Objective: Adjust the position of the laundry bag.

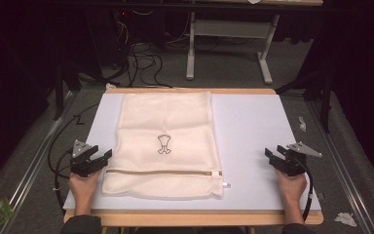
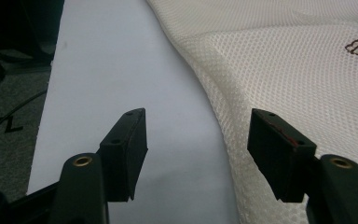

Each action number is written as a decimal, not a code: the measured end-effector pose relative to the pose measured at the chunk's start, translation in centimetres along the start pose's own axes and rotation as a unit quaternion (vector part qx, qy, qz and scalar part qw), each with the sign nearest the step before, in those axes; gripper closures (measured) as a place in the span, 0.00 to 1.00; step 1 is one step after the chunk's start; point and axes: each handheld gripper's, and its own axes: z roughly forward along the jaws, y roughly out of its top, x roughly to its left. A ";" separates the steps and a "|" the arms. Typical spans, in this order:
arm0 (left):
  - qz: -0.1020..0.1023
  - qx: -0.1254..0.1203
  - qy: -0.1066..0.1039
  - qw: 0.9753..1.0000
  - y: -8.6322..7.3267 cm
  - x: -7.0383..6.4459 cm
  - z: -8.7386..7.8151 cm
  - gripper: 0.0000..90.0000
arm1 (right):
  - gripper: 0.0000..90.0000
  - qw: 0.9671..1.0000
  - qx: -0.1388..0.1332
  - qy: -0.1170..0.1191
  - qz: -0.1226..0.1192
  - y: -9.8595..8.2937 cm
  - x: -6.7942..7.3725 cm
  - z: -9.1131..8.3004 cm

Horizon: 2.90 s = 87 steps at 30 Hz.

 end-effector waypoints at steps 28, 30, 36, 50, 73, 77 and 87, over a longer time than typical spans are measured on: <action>-0.020 -0.010 -0.017 1.000 0.4 0.3 -0.8 0.45 | 0.58 1.000 0.006 0.005 0.019 0.4 -0.3 0.0; -0.030 -0.011 -0.028 0.999 0.8 0.5 -1.1 0.48 | 0.66 1.000 -0.002 0.016 0.024 0.4 -0.2 -0.4; -0.014 -0.005 -0.034 0.999 1.8 -0.6 -1.1 0.47 | 0.69 0.999 -0.002 0.041 0.024 0.9 0.3 -0.6; -0.010 0.036 -0.049 0.998 3.1 -1.5 -0.3 0.41 | 0.71 0.995 0.021 0.102 0.011 2.8 3.8 1.2; -0.016 0.102 -0.045 0.994 3.7 -2.9 1.9 0.39 | 0.68 0.983 0.072 0.166 -0.023 5.2 9.7 4.5; -0.032 0.104 -0.044 0.993 4.0 -2.7 2.3 0.39 | 0.67 0.980 0.098 0.172 -0.025 5.9 10.8 5.5; -0.045 0.138 -0.019 0.989 4.6 -2.7 3.6 0.40 | 0.59 0.967 0.167 0.190 -0.038 7.3 13.8 8.7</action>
